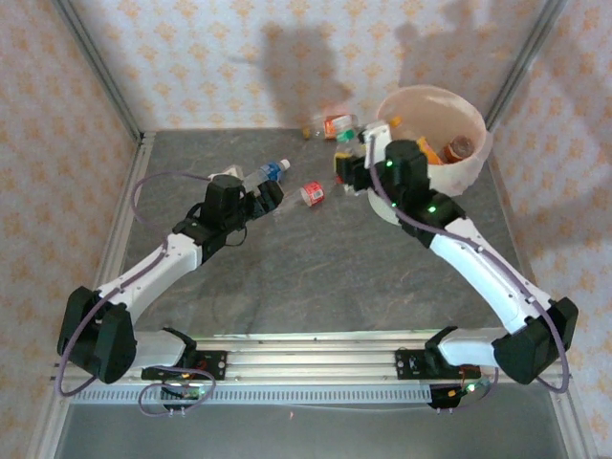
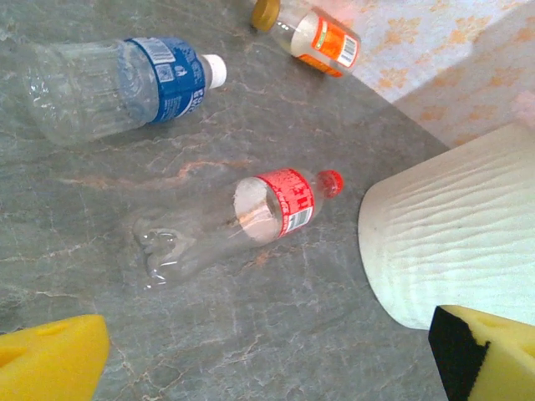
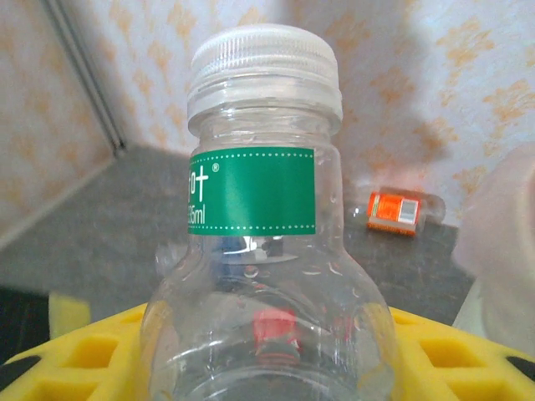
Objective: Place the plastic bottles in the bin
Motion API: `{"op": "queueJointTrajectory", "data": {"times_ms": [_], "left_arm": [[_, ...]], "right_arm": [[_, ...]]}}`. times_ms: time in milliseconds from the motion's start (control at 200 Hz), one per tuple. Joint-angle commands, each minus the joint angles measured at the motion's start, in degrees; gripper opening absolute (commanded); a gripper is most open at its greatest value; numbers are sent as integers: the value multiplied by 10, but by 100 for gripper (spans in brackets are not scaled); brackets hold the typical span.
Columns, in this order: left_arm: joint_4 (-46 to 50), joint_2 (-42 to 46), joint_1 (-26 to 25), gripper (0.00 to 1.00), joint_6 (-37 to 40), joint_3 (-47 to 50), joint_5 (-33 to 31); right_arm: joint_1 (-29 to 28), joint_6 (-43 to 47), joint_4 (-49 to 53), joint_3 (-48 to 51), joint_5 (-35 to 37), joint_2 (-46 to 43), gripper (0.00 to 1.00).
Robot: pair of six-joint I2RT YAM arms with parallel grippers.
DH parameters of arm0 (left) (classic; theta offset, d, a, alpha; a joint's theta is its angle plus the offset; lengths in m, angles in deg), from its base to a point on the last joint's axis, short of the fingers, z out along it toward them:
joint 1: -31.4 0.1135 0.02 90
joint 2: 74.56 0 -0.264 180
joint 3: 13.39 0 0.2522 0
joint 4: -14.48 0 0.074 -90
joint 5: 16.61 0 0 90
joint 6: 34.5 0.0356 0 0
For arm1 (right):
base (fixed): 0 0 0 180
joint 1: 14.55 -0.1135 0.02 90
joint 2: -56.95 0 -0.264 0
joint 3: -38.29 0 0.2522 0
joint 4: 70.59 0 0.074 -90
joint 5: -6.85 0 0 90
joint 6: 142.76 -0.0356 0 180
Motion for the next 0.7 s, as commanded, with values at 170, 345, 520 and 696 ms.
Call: {"op": "queueJointTrajectory", "data": {"times_ms": [170, 345, 520, 696], "left_arm": [[4, 30, 2, 100, 27, 20, -19], [33, 51, 3, 100, 40, 19, -41], [47, 61, 3, 100, 42, 24, -63], [63, 67, 3, 100, 33, 24, -72]], "right_arm": [[148, -30, 65, -161, -123, 43, 44], [220, 117, 136, -253, -138, 102, 44], [281, 241, 167, -316, -174, 177, 44], [291, 393, 113, -282, -147, 213, 44]]}}
